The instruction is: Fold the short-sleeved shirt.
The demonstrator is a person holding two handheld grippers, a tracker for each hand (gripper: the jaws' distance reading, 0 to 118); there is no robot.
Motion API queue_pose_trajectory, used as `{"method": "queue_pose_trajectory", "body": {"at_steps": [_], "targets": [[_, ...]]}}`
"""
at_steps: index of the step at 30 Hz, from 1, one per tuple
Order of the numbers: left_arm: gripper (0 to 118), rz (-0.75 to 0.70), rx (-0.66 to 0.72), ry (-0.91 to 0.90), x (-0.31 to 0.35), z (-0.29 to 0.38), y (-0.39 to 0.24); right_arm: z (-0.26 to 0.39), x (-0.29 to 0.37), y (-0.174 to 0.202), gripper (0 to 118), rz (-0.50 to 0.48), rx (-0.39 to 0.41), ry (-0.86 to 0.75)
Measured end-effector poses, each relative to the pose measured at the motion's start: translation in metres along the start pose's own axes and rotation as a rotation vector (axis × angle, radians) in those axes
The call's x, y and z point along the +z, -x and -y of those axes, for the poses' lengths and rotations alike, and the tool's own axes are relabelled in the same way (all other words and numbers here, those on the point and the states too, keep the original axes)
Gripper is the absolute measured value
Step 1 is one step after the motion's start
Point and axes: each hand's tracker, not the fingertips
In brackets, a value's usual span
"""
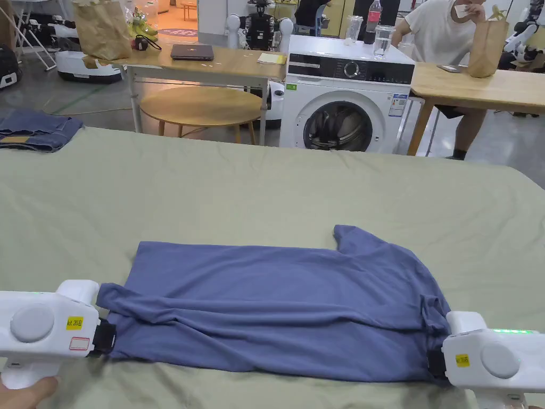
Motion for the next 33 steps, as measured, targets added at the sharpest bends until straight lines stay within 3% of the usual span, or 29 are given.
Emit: {"method": "queue_pose_trajectory", "body": {"at_steps": [3, 11, 17, 25, 33], "targets": [[1, 0.019, 0.014, -0.062, 0.019, -0.005, 0.001, -0.002, 0.026, -0.001, 6, -0.007, -0.016, -0.066], [1, 0.046, -0.016, -0.149, 0.079, -0.015, 0.004, -0.003, 0.103, 0.008, 6, -0.019, 0.045, -0.157], [1, 0.045, 0.016, -0.135, 0.11, 0.026, 0.026, 0.041, 0.135, 0.013, 6, 0.004, 0.076, -0.137], [1, 0.021, 0.021, -0.011, 0.086, 0.107, 0.038, 0.11, 0.11, 0.024, 6, 0.058, 0.125, 0.006], [1, 0.014, 0.055, 0.03, 0.046, 0.128, 0.044, 0.126, 0.068, 0.022, 7, 0.083, 0.115, 0.049]]}}
